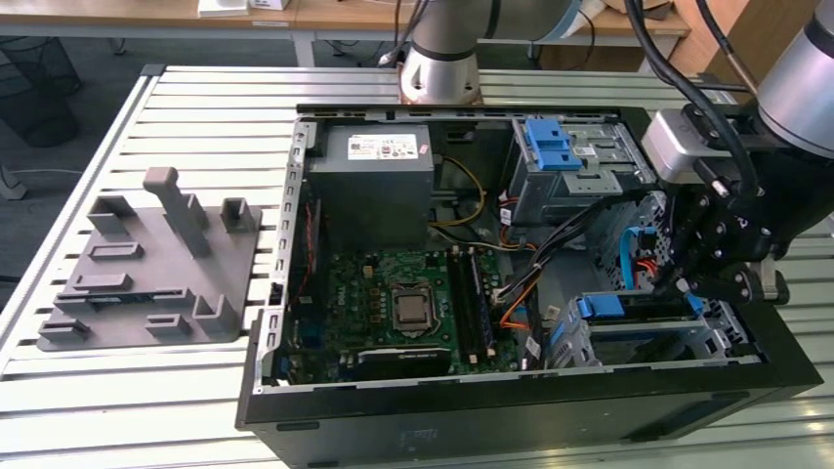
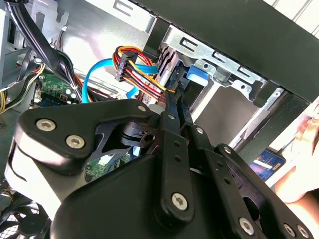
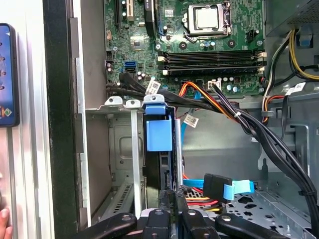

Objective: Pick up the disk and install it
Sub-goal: 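Insert the first disk wire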

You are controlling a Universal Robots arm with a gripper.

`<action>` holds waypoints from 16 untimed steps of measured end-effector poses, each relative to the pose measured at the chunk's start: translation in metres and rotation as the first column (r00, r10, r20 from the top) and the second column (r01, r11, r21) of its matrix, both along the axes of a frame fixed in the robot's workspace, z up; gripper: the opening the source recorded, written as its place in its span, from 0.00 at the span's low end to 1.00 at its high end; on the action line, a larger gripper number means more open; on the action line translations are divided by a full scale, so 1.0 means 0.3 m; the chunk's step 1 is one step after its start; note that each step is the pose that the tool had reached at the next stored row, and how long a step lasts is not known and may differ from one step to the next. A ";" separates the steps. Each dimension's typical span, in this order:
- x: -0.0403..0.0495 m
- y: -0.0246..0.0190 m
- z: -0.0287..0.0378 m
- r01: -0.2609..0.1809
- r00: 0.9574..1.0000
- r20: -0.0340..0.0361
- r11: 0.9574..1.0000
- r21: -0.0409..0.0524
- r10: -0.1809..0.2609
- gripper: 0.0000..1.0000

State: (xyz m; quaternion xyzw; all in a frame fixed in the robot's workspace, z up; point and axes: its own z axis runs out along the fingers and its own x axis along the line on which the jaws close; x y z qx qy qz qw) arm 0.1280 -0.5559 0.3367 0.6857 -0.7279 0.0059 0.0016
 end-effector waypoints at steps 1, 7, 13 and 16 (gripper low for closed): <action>0.000 0.000 -0.001 0.000 1.000 0.000 1.000 0.000 0.000 0.16; 0.000 -0.001 -0.004 0.002 1.000 -0.002 1.000 0.000 -0.002 0.16; 0.001 -0.002 -0.008 0.005 1.000 -0.005 1.000 0.000 -0.005 0.16; 0.001 -0.002 -0.009 0.006 1.000 -0.006 1.000 0.000 -0.006 0.16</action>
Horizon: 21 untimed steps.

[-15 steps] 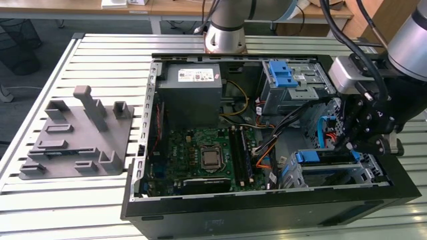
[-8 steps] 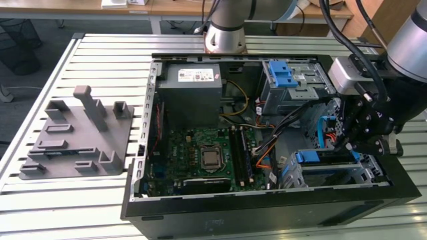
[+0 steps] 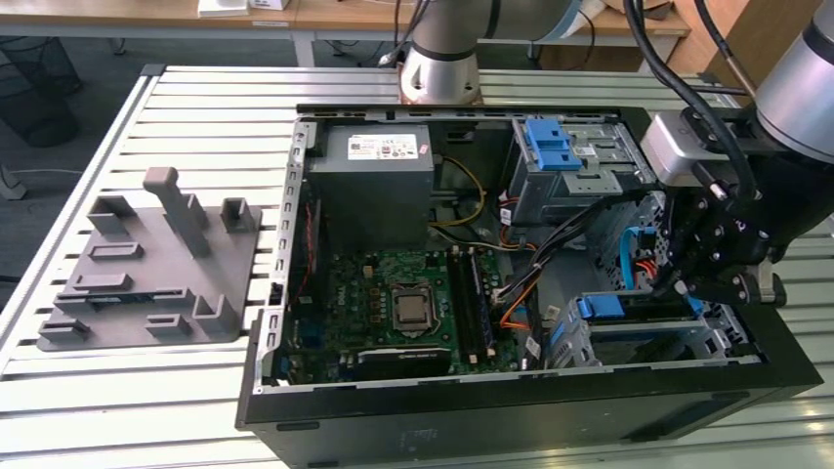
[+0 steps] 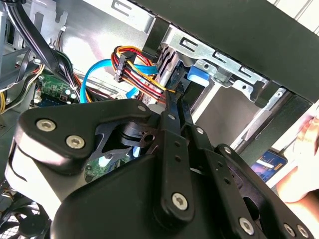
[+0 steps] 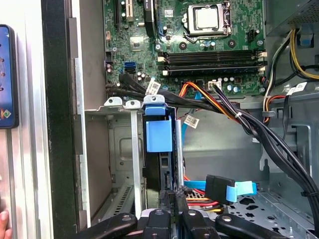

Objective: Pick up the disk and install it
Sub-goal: 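Insert the first disk wire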

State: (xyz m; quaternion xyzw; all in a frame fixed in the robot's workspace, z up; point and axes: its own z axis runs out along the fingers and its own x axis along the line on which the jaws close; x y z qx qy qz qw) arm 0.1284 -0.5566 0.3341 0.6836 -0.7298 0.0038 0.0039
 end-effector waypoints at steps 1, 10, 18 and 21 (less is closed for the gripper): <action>0.001 0.000 0.000 0.000 1.000 -0.001 1.000 0.000 0.000 0.16; 0.009 -0.001 -0.009 0.003 1.000 -0.006 1.000 0.000 -0.003 0.16; 0.013 -0.001 -0.014 0.003 1.000 -0.007 1.000 0.000 -0.003 0.16; 0.013 0.000 -0.016 0.003 1.000 -0.007 1.000 0.001 -0.003 0.16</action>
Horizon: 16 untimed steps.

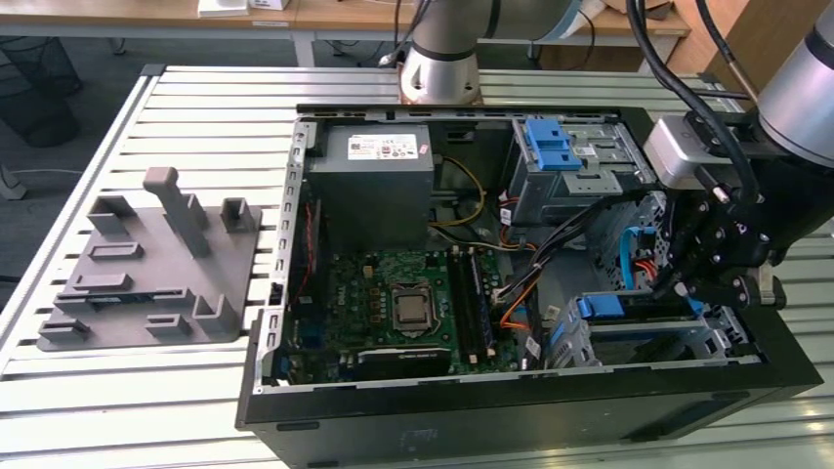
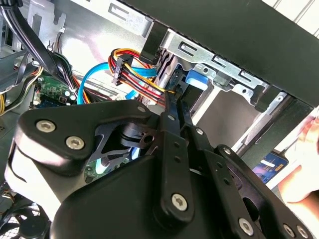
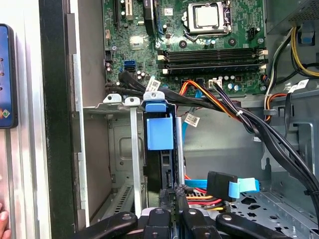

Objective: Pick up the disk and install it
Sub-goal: 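Insert the first disk wire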

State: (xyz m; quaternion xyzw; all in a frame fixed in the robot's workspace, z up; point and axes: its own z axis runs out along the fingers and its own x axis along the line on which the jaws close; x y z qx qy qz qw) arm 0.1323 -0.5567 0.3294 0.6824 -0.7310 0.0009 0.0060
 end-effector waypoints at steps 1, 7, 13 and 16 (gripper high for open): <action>0.000 0.000 0.000 0.000 1.000 0.000 1.000 0.000 0.000 0.17; 0.000 0.000 0.028 0.000 1.000 0.000 1.000 -0.001 0.000 0.23; 0.000 0.000 0.045 0.000 1.000 0.000 1.000 -0.001 0.000 0.23; 0.000 0.000 0.045 0.000 1.000 0.000 1.000 -0.001 0.000 0.16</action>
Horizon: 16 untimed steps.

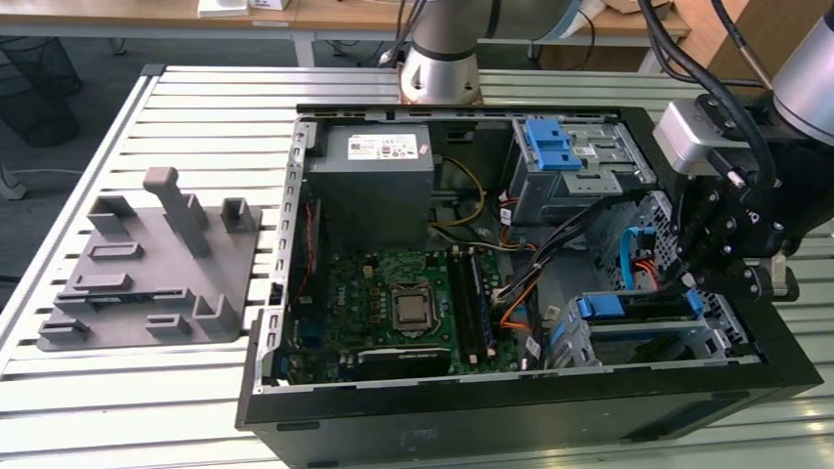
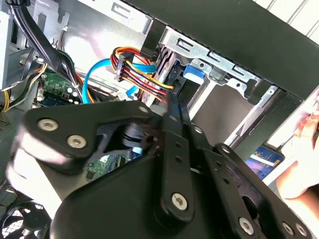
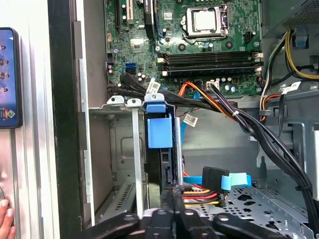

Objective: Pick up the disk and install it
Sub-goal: 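Insert the first disk wire, then insert the second disk wire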

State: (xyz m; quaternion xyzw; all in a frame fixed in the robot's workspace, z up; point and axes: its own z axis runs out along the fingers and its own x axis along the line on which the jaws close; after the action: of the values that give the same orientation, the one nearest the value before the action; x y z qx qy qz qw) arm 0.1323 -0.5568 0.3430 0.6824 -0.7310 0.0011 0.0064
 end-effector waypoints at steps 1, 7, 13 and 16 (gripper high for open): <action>0.000 0.000 0.000 0.000 1.000 0.000 1.000 0.000 0.000 0.11; 0.000 0.000 0.001 0.000 1.000 0.000 1.000 0.000 0.000 0.11; 0.000 0.000 0.002 0.000 1.000 0.000 1.000 0.000 0.000 0.11; 0.000 0.000 0.003 0.000 1.000 0.000 1.000 0.000 0.000 0.11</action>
State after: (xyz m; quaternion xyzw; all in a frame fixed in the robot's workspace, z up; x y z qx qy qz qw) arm 0.1323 -0.5568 0.3438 0.6824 -0.7310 0.0012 0.0064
